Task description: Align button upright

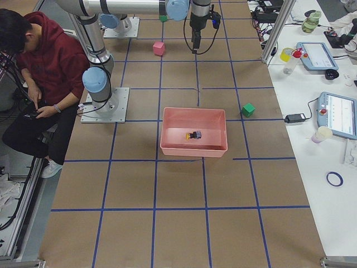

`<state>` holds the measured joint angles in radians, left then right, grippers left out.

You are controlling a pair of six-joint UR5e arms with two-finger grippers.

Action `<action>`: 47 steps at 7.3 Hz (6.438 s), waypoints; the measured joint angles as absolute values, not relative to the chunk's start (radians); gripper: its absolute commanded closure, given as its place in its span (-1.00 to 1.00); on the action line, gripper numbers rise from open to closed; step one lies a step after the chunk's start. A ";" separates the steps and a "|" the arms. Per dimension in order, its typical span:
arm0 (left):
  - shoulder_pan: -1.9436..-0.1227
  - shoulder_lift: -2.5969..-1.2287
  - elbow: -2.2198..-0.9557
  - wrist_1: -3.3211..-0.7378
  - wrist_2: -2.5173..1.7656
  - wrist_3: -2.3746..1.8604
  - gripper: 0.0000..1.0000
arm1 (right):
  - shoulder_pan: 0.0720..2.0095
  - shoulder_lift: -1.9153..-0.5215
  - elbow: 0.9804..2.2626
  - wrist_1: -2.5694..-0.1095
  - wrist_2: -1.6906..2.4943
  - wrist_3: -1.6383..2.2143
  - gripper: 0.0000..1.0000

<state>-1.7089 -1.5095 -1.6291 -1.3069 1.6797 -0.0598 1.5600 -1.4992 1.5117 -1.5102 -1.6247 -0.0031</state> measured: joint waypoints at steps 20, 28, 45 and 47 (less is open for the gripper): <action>-1.710 -1.509 -1.632 -1.308 1.677 -0.060 -1.00 | 1.474 -1.490 1.521 -1.546 -1.742 -0.055 -1.00; -1.702 -1.497 -1.613 -1.410 1.620 -0.061 -1.00 | 1.044 -1.358 1.786 -1.954 -1.742 -0.312 -1.00; -1.665 -1.598 -1.474 -1.513 1.630 -0.044 -1.00 | 0.983 -1.145 1.842 -2.126 -1.738 -0.315 1.00; -1.664 -1.607 -1.475 -1.518 1.652 -0.050 -1.00 | 0.983 -1.152 1.832 -2.110 -1.737 -0.310 1.00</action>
